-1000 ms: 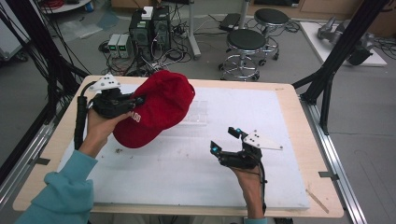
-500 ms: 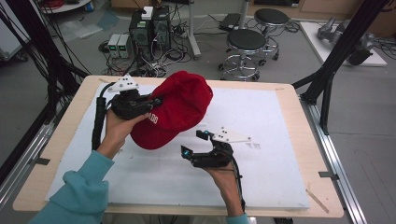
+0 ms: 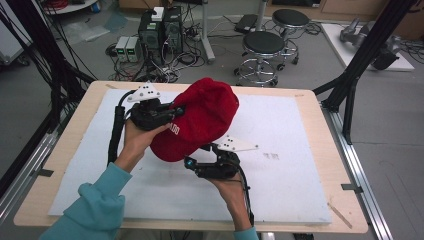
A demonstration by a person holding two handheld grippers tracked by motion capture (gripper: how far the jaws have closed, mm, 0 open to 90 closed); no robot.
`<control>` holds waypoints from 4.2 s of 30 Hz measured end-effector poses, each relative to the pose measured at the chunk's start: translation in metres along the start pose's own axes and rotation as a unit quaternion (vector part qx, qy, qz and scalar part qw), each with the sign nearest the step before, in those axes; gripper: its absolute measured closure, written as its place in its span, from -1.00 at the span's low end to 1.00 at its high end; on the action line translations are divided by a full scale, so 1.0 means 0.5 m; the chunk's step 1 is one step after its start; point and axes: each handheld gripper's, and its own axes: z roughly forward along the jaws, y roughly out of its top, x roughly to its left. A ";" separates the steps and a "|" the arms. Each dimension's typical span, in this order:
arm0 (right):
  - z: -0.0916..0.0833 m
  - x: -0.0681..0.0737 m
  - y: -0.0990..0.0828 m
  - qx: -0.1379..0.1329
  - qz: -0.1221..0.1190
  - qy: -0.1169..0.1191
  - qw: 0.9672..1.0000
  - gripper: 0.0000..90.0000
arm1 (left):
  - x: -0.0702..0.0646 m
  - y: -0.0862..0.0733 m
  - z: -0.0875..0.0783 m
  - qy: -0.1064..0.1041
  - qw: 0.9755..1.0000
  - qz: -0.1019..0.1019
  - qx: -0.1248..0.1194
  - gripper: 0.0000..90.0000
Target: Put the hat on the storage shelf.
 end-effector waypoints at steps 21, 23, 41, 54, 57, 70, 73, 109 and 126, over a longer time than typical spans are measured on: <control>-0.007 -0.015 0.002 -0.007 0.048 0.047 0.998 0.80 | -0.017 -0.008 0.011 -0.021 1.000 0.008 0.002 0.92; -0.006 -0.015 0.002 -0.006 0.047 0.056 0.997 0.87 | -0.017 -0.011 0.012 -0.023 1.000 0.007 0.004 0.92; -0.011 -0.004 0.007 0.020 0.017 0.040 0.999 0.90 | -0.005 -0.020 0.017 -0.014 0.999 -0.004 0.047 -0.40; -0.029 -0.013 0.020 0.031 -0.001 0.012 0.999 0.90 | 0.025 -0.040 -0.040 0.008 0.999 0.016 0.027 -0.70; -0.034 -0.017 0.028 0.034 -0.009 0.004 0.999 0.90 | 0.033 -0.058 -0.061 0.013 0.999 0.020 0.027 -0.70; -0.038 -0.047 0.078 0.046 -0.045 -0.038 0.997 0.90 | 0.090 -0.188 -0.169 0.065 0.998 -0.006 -0.010 -0.70; -0.040 -0.060 0.089 0.051 -0.051 -0.052 0.996 0.90 | 0.100 -0.227 -0.185 0.078 0.997 -0.013 -0.009 -0.70; -0.029 -0.153 0.173 0.139 -0.082 -0.204 0.966 0.90 | 0.114 -0.388 -0.246 0.141 0.987 -0.019 -0.071 -0.70; -0.004 -0.166 0.151 0.158 -0.063 -0.208 0.963 0.90 | 0.111 -0.398 -0.242 0.143 0.987 -0.025 -0.074 -0.70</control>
